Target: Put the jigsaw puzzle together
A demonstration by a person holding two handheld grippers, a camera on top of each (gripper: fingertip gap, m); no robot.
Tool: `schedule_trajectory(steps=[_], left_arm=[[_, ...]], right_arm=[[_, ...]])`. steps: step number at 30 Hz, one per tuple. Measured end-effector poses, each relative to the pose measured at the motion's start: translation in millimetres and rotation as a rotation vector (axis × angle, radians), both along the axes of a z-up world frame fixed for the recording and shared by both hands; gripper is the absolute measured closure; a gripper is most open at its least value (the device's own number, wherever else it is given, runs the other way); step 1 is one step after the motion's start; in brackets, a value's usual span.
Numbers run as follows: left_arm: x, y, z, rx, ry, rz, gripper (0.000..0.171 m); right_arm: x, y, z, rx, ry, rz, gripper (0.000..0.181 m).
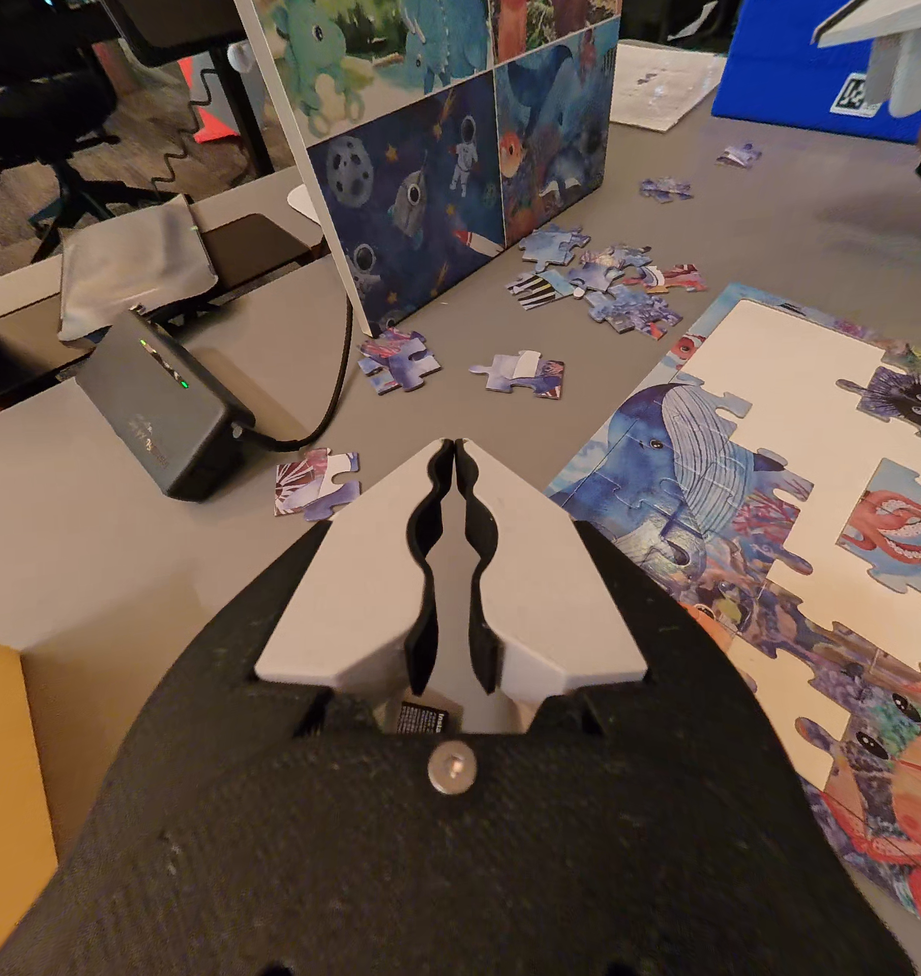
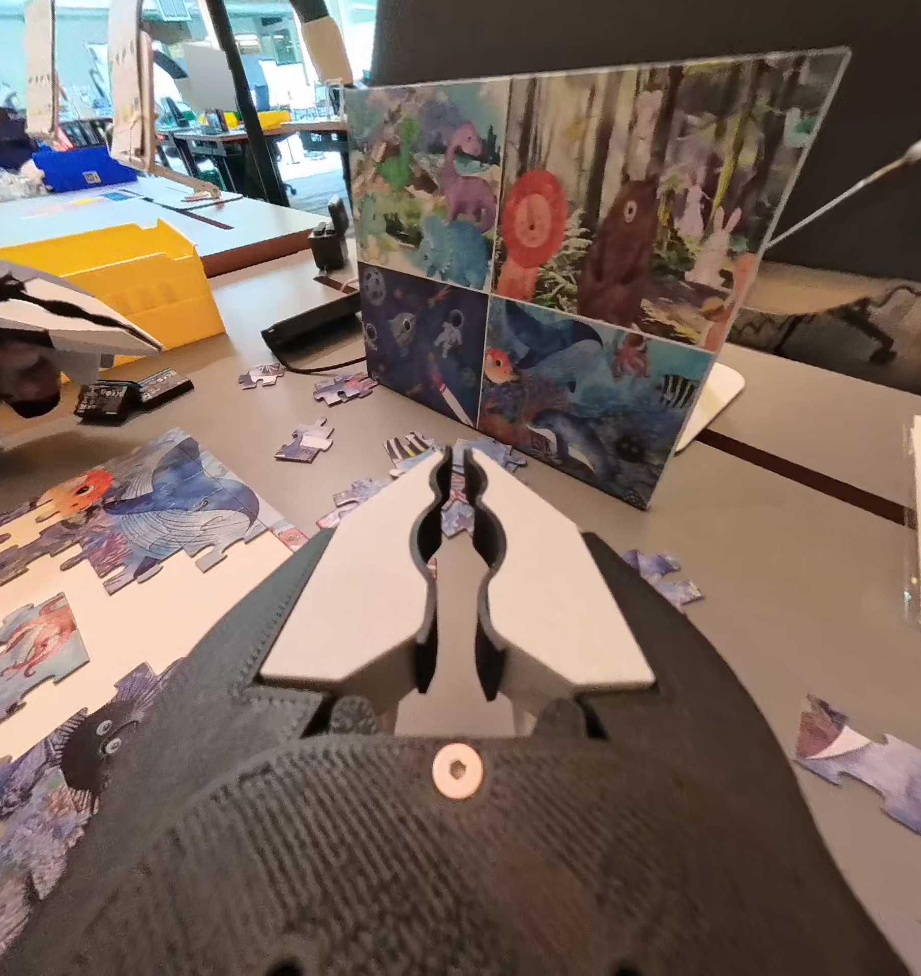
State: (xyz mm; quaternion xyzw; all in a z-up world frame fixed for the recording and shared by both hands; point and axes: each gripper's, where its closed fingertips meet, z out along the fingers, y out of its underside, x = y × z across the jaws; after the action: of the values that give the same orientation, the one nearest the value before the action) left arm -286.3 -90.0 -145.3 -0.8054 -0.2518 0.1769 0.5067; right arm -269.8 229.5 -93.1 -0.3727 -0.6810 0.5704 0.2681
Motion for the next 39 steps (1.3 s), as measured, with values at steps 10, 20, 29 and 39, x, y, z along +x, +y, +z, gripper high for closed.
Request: schedule_trajectory(steps=[10,20,29,39], left_arm=[[2,3,-1,-0.002,-0.012,-0.017,0.171],[3,4,-5,-0.040,-0.002,-0.020,0.171],[3,4,-4,-0.034,-0.002,-0.016,0.171],[3,4,-5,-0.043,0.004,-0.015,0.171]], right_arm=[[-9,-15,-51,0.155,-0.119,0.017,0.168],[-13,-13,-61,0.136,-0.157,0.000,0.165],[-16,13,-43,0.084,-0.106,-0.073,0.162],[-16,43,-17,-0.039,-0.033,-0.151,0.161]])
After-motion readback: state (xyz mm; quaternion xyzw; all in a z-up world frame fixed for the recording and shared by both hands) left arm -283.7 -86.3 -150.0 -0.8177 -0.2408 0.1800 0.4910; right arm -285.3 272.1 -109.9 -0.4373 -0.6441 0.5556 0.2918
